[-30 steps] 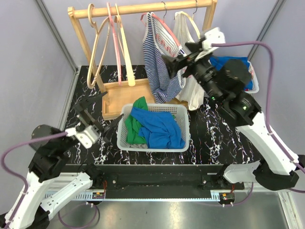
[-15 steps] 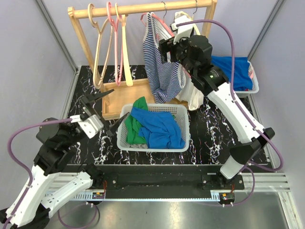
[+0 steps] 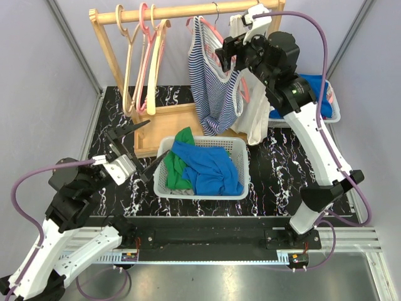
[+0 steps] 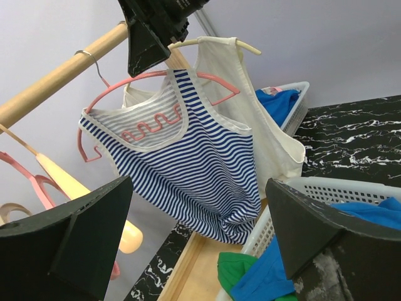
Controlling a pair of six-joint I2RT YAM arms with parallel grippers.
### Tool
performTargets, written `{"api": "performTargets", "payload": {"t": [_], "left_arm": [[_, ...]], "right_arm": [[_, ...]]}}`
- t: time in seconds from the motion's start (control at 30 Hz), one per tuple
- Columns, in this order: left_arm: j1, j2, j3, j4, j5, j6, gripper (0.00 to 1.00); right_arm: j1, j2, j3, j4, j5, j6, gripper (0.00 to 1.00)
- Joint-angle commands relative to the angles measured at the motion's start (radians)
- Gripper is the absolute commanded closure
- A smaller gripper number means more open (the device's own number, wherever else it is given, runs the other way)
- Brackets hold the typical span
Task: Remove the tank top from the hanger
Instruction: Pick up the hanger from the clothesline.
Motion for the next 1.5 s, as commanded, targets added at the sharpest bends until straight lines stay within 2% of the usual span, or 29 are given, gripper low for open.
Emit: {"api": "performTargets", "payload": {"t": [0.0,0.13,0.27,0.43,0.53,0.63,0.67,0.8,0.9,1.07,1.27,1.47], "left_arm": [[0.007,-0.014,-0.001,0.06,0.018,0.013,0.05],[0.007,-0.015,0.004,0.06,0.02,0.02,0.05],[0.007,-0.017,0.01,0.055,0.017,0.03,0.05],[0.007,-0.017,0.011,0.054,0.018,0.039,0.05],[0.007,-0.017,0.008,0.057,0.015,0.042,0.05],[0.007,-0.017,0.007,0.061,0.012,0.042,0.05],[0.007,-0.017,0.007,0.06,0.012,0.042,0.05],[0.007,-0.017,0.004,0.061,0.012,0.039,0.05],[0.007,-0.015,0.005,0.064,0.012,0.039,0.05],[0.007,-0.017,0.001,0.064,0.012,0.037,0.05],[0.01,-0.03,-0.009,0.06,0.009,0.042,0.05],[0.016,-0.043,-0.013,0.052,0.014,0.036,0.05]], "right_arm": [[-0.03,0.056,0.16,-0.062,-0.093,0.046,0.2],[-0.033,0.138,0.247,-0.119,-0.145,0.066,0.28],[-0.033,0.202,0.353,-0.17,-0.131,0.074,0.34],[-0.034,0.239,0.382,-0.196,-0.151,0.086,0.34],[-0.034,0.251,0.385,-0.208,-0.145,0.086,0.37],[-0.034,0.258,0.388,-0.219,-0.142,0.082,0.51],[-0.033,0.262,0.39,-0.223,-0.144,0.074,0.65],[-0.033,0.264,0.402,-0.248,-0.167,0.06,0.91],[-0.034,0.259,0.404,-0.245,-0.174,0.057,1.0],[-0.034,0.233,0.367,-0.175,-0.171,0.065,1.0],[-0.034,0.131,0.226,0.066,-0.13,0.091,1.0],[-0.034,0.067,0.142,0.22,-0.134,0.103,1.0]]}}
